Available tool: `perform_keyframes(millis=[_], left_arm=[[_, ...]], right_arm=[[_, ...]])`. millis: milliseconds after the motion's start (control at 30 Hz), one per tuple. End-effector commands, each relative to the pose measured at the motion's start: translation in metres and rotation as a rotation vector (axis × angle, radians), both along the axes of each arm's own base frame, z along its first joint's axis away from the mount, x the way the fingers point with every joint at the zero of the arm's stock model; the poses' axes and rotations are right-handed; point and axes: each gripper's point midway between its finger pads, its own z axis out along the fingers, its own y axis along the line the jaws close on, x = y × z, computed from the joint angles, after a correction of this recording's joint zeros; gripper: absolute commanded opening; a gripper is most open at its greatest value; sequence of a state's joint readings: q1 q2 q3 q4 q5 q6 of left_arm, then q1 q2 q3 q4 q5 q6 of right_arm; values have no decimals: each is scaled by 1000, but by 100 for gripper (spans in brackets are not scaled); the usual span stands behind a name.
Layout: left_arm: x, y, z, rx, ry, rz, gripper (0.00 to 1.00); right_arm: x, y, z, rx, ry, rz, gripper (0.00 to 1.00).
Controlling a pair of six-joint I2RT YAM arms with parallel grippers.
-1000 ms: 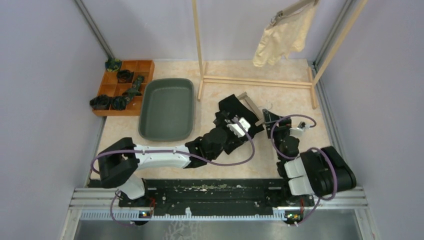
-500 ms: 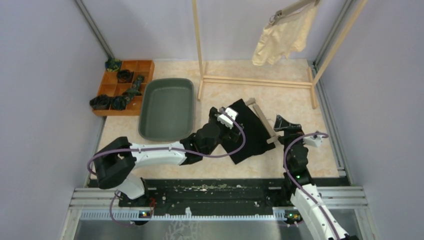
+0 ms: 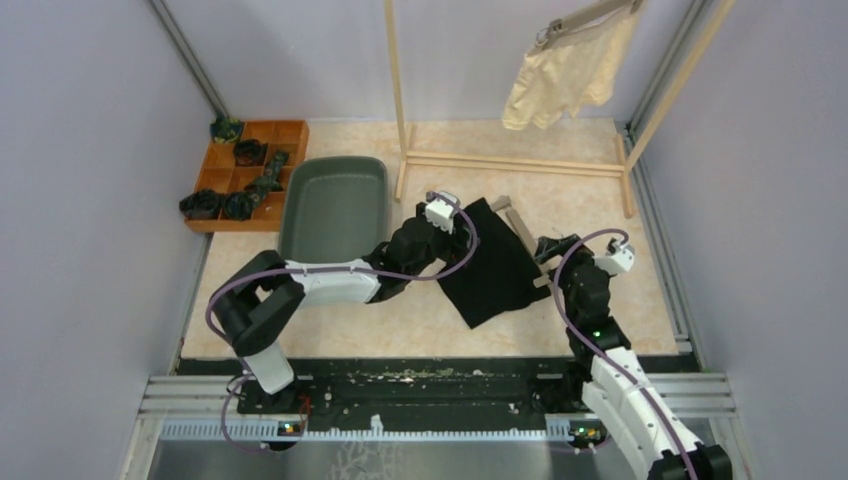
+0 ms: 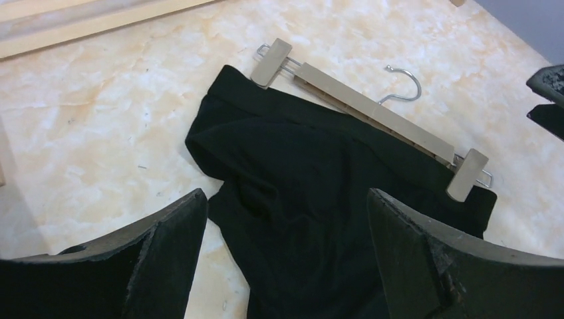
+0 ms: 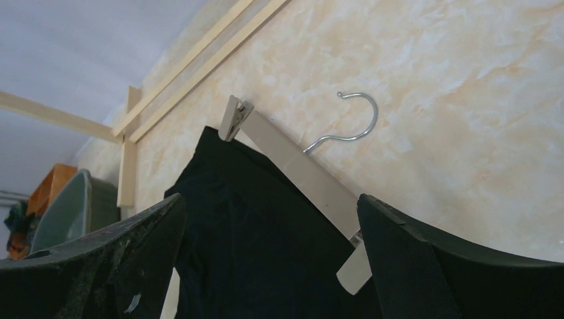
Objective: Clip the underwear to the hanger
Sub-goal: Open the clamp at the hanger.
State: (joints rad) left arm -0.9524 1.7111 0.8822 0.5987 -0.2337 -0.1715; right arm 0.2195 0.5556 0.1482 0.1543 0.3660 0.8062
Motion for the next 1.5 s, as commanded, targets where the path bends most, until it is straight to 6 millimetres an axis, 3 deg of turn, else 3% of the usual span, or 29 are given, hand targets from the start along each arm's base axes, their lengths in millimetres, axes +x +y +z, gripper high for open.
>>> perform_keyframes(millis=[0,367,567,800,1200,1467], left_arm=[[2,-25,2,-68,69,-70,93],[-30,-31,-64,-57,329,-133,91],[-51,-26,-87,-89,419,-167,91],[-69,-23,-115,-94,514,-205,90],[-91,45,-151,-31,653,-76,89],[-78,87,-147,2,629,27,89]], right_arm=[[13,16,33,-66,-48,114,98],[31,29,50,-201,19,226,96],[53,42,45,-251,140,303,96],[70,49,49,-281,132,338,95],[114,59,38,-447,251,414,93],[133,73,26,-475,277,465,92]])
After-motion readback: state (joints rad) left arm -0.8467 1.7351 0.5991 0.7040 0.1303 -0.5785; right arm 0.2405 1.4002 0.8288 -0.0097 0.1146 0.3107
